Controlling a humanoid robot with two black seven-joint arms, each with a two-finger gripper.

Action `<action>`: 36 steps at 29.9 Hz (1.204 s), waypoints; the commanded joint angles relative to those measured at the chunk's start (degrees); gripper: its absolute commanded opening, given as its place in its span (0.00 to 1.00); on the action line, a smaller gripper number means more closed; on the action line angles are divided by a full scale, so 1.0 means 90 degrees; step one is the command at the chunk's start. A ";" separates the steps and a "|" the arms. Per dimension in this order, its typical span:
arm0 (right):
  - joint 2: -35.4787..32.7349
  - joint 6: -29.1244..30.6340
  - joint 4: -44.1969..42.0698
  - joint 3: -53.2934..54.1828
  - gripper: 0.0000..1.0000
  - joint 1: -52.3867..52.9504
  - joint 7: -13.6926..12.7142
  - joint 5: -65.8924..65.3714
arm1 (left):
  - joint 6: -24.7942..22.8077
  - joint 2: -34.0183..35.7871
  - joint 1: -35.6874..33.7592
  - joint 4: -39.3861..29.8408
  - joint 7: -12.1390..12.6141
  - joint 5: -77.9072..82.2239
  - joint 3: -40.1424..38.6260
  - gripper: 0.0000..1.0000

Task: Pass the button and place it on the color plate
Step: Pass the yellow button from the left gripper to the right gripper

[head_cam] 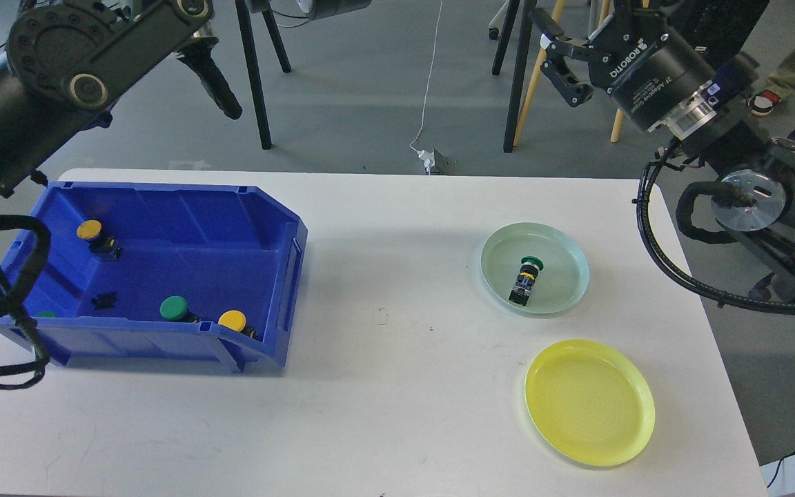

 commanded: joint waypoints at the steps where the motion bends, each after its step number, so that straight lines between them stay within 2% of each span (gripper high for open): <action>1: 0.0056 -0.0003 0.0000 -0.0033 0.80 0.0085 0.0000 0.0018 | 0.0000 -0.0139 -0.0095 0.0079 0.0000 -0.0001 0.0023 0.24; 13: 0.0271 -0.0003 -0.0010 -0.0052 0.78 0.0231 -0.0019 0.0027 | 0.0000 -0.0276 -0.0115 0.0381 0.0010 -0.0011 -0.0016 0.24; 17: 0.0281 0.0006 -0.0010 -0.0052 0.68 0.0251 -0.0010 0.0018 | 0.0000 -0.0305 -0.0115 0.0499 0.0010 -0.0021 -0.0026 0.24; 21: 0.0281 0.0006 -0.0010 -0.0052 0.53 0.0261 0.0010 0.0018 | 0.0000 -0.0315 -0.0115 0.0508 0.0010 -0.0099 -0.0016 0.24; 25: 0.0281 -0.0003 -0.0010 -0.0052 0.44 0.0261 0.0020 0.0008 | 0.0000 -0.0324 -0.0115 0.0508 0.0010 -0.0099 -0.0026 0.24; 32: 0.0281 0.0036 -0.0020 -0.0042 0.21 0.0251 0.0059 0.0008 | 0.0000 -0.0432 -0.0105 0.0508 0.0020 -0.0099 -0.0016 0.24; 36: 0.0281 0.0114 -0.0030 -0.0042 0.13 0.0261 0.0069 0.0008 | 0.0000 -0.0442 -0.0105 0.0508 0.0030 -0.0099 -0.0016 0.24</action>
